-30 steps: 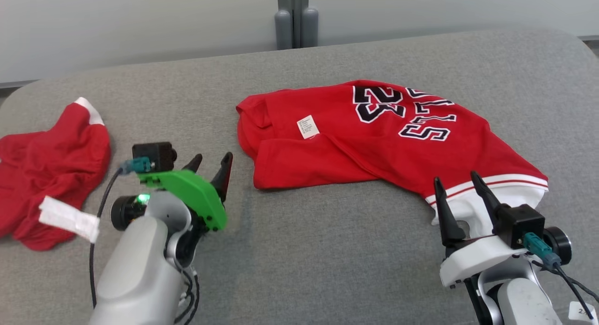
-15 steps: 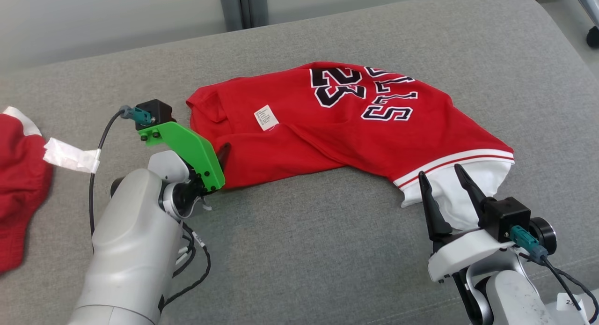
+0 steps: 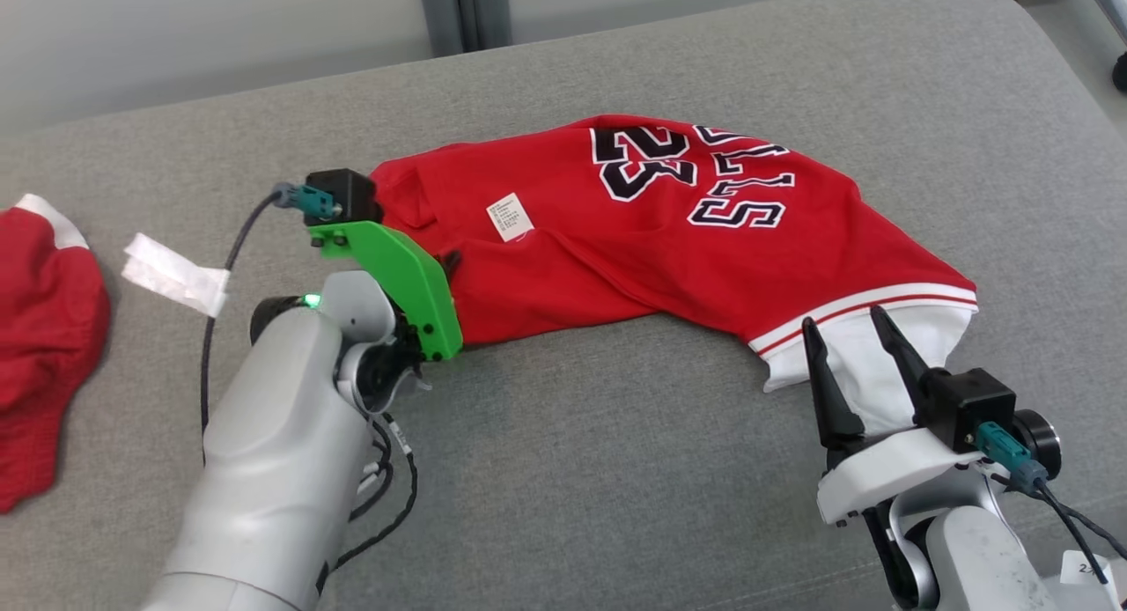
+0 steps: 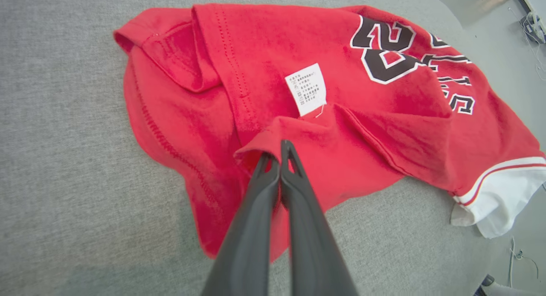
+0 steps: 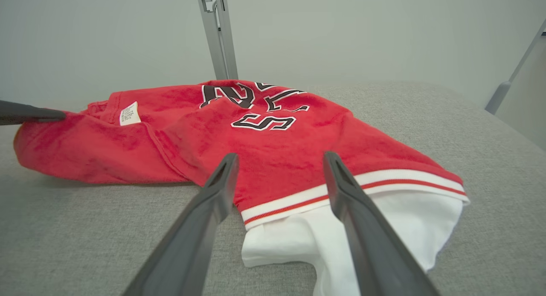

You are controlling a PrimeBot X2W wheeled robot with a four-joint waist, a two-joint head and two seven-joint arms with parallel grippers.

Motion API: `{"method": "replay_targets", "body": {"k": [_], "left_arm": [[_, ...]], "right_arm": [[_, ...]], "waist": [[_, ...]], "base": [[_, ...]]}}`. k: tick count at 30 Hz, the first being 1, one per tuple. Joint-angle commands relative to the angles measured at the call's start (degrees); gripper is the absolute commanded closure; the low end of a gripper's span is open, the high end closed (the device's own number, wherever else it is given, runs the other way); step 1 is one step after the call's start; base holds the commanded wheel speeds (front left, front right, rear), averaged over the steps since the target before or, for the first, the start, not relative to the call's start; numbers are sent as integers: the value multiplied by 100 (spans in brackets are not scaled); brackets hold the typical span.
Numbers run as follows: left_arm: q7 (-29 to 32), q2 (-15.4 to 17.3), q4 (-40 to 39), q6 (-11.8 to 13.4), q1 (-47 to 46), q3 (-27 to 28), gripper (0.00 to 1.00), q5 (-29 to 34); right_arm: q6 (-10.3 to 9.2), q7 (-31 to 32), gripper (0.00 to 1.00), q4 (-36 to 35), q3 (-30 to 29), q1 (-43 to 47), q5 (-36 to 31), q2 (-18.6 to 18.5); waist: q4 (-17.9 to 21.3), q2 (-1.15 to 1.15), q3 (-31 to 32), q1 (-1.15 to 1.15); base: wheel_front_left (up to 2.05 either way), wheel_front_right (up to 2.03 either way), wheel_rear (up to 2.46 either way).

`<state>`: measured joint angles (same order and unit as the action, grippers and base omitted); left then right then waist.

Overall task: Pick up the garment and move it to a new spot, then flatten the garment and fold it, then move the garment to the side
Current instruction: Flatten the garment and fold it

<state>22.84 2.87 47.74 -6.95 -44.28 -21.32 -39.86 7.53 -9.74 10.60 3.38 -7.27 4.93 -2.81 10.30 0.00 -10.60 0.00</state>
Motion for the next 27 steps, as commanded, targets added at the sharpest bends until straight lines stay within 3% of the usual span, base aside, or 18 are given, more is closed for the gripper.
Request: {"method": "replay_targets", "body": {"k": [1,3,5,10,14,15,16,17,22,27], "left_arm": [[-86,14,-160,-37,166,-151,100,-7],[-239,54,-674,-51,312,-557,100,-43],[-446,291,-1334,-50,599,-1041,100,-130],[-910,1238,-2738,-49,1379,-2131,100,21],[-1047,1722,-3153,-49,1825,-2567,100,366],[-1058,1792,-3190,-50,1952,-2688,86,442],[-1081,1834,-3211,-46,2054,-2795,31,546],[-1078,1842,-3211,-25,2127,-2854,0,583],[-831,1876,-3273,124,2426,-2946,0,452],[-814,1856,-3778,460,2259,-2279,0,-166]], "right_arm": [[-8,-8,0,-42,-33,38,-12,-14],[-8,-2,0,-64,-69,39,-36,-13],[-8,8,0,-84,-99,43,-24,-17],[-8,37,0,-144,-104,110,-6,-17],[-8,64,0,-184,-114,120,8,-16],[-8,72,0,-186,-116,122,9,-15],[-8,80,0,-184,-117,120,12,-15],[-8,84,0,-183,-114,119,17,-16],[-8,93,0,-206,-114,139,27,-17],[-8,81,0,-266,-169,161,10,-16]], "waist": [[-184,0,29,0],[-305,0,42,0],[-419,0,60,0],[-628,0,135,0],[-707,0,155,0],[-717,0,159,0],[-721,0,162,0],[-722,0,164,0],[-680,0,172,0],[-599,0,154,0]], "base": [[0,0,0],[0,0,0],[0,0,0],[0,0,0],[0,0,0],[0,0,0],[0,0,0],[0,0,0],[0,0,0],[0,0,0]]}}
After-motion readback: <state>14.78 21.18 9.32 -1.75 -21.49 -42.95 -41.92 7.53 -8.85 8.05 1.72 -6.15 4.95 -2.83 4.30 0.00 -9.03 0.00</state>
